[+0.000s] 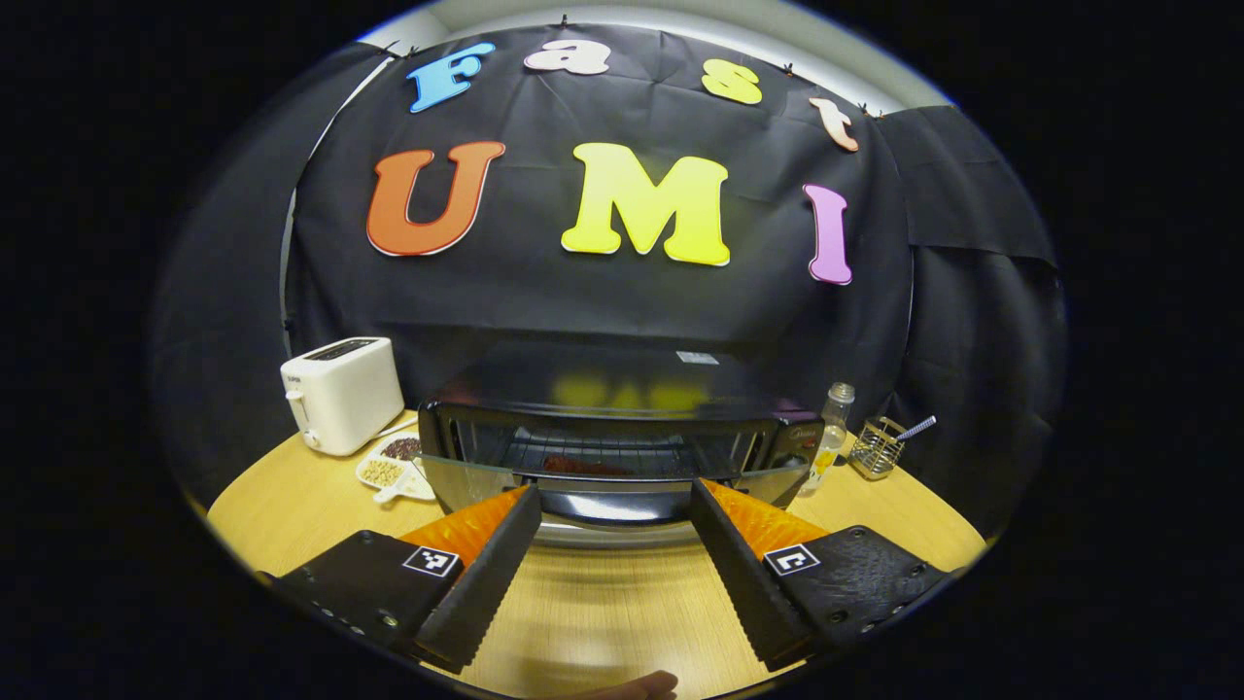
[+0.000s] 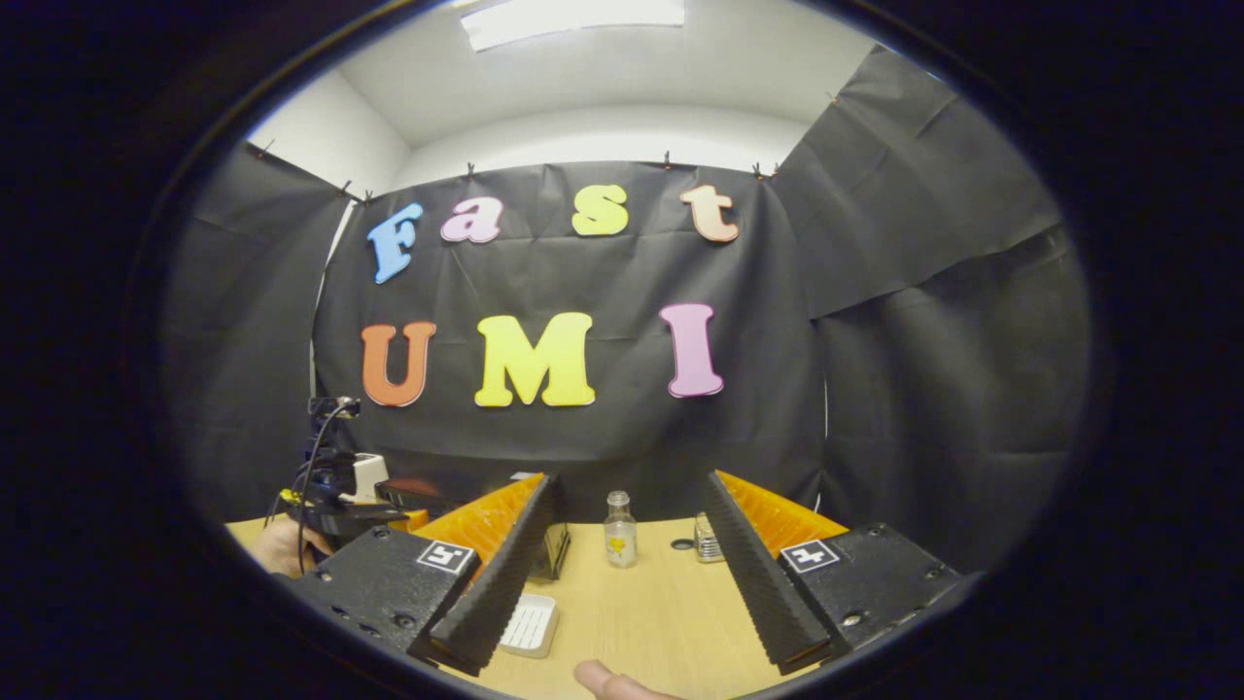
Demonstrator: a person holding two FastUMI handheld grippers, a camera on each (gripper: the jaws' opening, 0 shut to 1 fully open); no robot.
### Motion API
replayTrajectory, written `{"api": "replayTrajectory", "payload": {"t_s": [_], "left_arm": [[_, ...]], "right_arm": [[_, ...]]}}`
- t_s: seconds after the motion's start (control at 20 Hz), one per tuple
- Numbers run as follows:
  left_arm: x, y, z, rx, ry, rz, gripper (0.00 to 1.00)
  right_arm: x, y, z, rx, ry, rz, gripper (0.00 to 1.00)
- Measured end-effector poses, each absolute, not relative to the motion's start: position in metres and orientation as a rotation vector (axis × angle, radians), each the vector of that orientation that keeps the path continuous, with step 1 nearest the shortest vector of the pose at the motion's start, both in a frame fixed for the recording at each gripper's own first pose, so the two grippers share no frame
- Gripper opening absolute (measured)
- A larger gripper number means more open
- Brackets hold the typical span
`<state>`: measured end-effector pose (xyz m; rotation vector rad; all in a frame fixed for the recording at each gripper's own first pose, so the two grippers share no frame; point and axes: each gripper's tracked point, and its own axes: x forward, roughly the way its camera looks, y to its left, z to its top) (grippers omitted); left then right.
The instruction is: Open the electric oven with the left hand, put the food in, and close the electric oven.
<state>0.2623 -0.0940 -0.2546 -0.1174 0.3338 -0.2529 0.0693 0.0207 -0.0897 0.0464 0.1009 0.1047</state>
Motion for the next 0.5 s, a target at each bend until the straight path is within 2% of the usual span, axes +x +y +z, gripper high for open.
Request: {"api": "replayTrajectory", "payload": {"t_s": [0.2,0.25,0.35,0.5], "left_arm": [[0.268,-0.078,-0.243,-0.134,0.330,-0.239,0.96],[0.261,-0.075,-0.235,-0.147,0.324,-0.239,0.95],[0.242,-0.070,-0.213,-0.156,0.299,-0.234,0.95],[0.201,-0.050,-0.187,-0.121,0.271,-0.189,0.95]], "right_arm": [[0.049,0.024,-0.091,0.011,0.086,0.097,0.99],[0.043,0.026,-0.093,0.007,0.094,0.096,0.96],[0.032,0.028,-0.095,0.018,0.110,0.096,1.00],[0.015,0.028,-0.088,0.046,0.103,0.091,0.99]]}}
